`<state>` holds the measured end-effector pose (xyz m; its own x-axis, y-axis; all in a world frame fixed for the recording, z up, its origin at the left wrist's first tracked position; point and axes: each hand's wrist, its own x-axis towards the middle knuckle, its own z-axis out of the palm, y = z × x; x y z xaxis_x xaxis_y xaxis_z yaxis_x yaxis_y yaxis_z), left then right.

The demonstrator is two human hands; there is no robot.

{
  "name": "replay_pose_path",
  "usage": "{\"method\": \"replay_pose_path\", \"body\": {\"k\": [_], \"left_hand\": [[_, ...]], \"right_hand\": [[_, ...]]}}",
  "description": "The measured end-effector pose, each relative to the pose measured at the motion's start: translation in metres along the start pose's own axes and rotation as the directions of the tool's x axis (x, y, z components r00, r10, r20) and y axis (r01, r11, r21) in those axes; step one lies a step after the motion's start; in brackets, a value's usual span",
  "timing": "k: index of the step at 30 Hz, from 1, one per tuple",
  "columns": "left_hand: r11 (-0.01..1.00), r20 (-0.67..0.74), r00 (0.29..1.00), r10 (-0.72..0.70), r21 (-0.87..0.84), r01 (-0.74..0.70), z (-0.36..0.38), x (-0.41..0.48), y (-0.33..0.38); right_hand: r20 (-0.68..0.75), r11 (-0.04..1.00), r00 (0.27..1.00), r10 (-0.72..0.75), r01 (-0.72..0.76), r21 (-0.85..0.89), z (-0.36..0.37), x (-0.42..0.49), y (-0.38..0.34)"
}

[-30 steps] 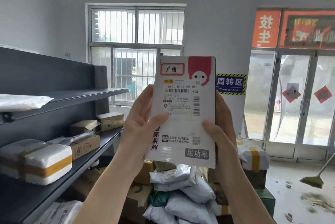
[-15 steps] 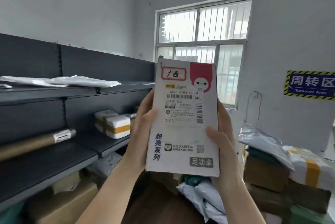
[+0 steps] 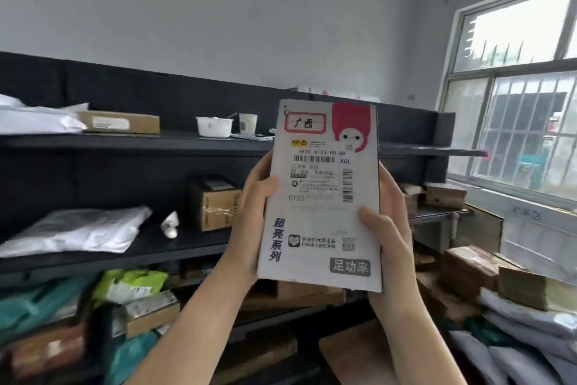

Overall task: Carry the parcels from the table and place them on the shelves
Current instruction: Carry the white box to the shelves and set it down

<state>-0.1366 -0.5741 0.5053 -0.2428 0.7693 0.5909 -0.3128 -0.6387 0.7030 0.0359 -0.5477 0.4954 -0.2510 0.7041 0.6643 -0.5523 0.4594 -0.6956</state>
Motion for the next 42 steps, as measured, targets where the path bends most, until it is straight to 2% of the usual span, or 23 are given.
{"method": "replay_pose_path", "body": {"k": [8, 14, 19, 23, 30, 36, 42], "left_hand": [[0.967, -0.202, 0.962, 0.186, 0.21, -0.143, -0.114, -0.112, 0.175], [0.904, -0.363, 0.881, 0.303, 0.403, -0.144, -0.202, -0.234, 0.318], [0.841, -0.422, 0.814, 0.399, 0.523, -0.141, -0.258, -0.317, 0.403], [0.802, -0.464, 0.765, 0.446, 0.587, -0.112, -0.293, -0.363, 0.45], [0.748, -0.585, 0.58, 0.566, 0.66, -0.065, -0.383, -0.423, 0.509], [0.75, -0.639, 0.53, 0.557, 0.662, 0.011, -0.494, -0.424, 0.541], [0.778, -0.703, 0.505, 0.501, 0.622, 0.094, -0.629, -0.373, 0.569]], "right_hand": [[0.269, 0.974, 0.963, 0.022, -0.081, 0.211, 0.2, -0.051, 0.015], [0.427, 0.921, 0.903, 0.042, -0.201, 0.335, 0.378, -0.136, 0.029], [0.515, 0.867, 0.854, 0.066, -0.305, 0.394, 0.49, -0.194, 0.032], [0.573, 0.832, 0.816, 0.08, -0.371, 0.412, 0.56, -0.223, 0.04], [0.683, 0.785, 0.725, 0.088, -0.473, 0.4, 0.68, -0.257, 0.082], [0.691, 0.767, 0.708, 0.146, -0.522, 0.373, 0.778, -0.259, 0.163], [0.658, 0.756, 0.707, 0.259, -0.572, 0.318, 0.877, -0.216, 0.256]]}}
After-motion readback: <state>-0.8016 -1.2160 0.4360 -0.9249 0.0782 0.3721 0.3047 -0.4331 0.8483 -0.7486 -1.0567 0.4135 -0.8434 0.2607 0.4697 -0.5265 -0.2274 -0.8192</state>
